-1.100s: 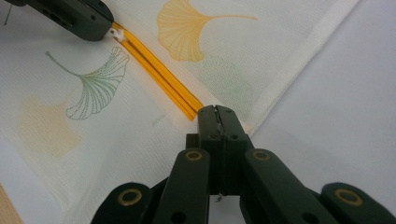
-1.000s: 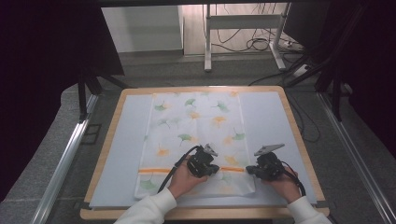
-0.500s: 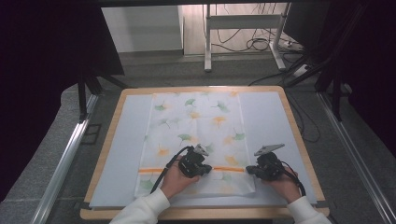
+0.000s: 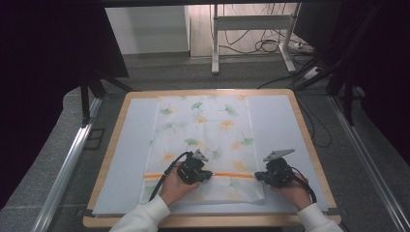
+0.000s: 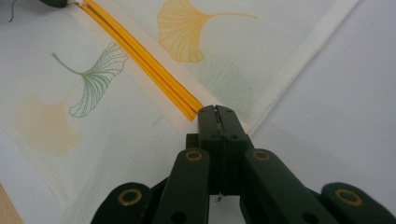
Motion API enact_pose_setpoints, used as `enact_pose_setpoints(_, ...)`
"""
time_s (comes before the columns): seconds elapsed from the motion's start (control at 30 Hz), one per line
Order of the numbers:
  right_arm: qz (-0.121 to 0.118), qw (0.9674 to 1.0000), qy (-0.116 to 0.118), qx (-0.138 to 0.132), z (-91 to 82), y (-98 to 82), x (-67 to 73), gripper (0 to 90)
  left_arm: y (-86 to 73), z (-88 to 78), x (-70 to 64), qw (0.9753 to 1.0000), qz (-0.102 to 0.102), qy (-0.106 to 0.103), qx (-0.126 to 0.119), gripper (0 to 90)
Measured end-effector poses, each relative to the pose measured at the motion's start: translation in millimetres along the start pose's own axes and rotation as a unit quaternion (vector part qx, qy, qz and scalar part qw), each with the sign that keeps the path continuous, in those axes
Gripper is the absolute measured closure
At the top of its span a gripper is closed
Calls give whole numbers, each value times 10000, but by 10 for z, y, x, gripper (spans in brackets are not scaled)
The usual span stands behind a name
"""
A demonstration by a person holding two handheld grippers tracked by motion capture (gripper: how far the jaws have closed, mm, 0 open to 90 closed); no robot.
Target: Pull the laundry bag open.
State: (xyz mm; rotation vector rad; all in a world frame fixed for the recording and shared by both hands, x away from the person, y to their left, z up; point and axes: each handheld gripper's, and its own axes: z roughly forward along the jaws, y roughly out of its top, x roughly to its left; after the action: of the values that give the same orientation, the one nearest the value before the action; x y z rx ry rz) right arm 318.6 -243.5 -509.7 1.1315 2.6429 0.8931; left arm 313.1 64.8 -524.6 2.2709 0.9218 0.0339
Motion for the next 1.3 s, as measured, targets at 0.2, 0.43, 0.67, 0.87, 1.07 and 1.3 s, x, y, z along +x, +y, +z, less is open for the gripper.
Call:
enact_pose_setpoints(0.2,15,10000,1,5,-1,1,1,896,-61,-55,48,10000,-71,42,-4,900)
enact_pose_setpoints(0.43,18,10000,5,1,-1,-1,1,896,-136,-130,116,9999,-130,93,19,900)
enact_pose_setpoints(0.67,8,10000,4,-6,0,-1,-1,896,-224,-206,187,9996,-248,126,-36,900)
enact_pose_setpoints(0.87,19,10000,-6,-4,0,0,2,897,-296,-272,235,9994,-307,165,-42,900)
enact_pose_setpoints(1.07,23,10000,-1,-11,1,-2,-1,896,-354,-327,295,9991,-367,197,-47,900)
enact_pose_setpoints(1.3,10,10000,1,-14,0,-3,0,896,-452,-420,373,9985,-468,268,-43,900)
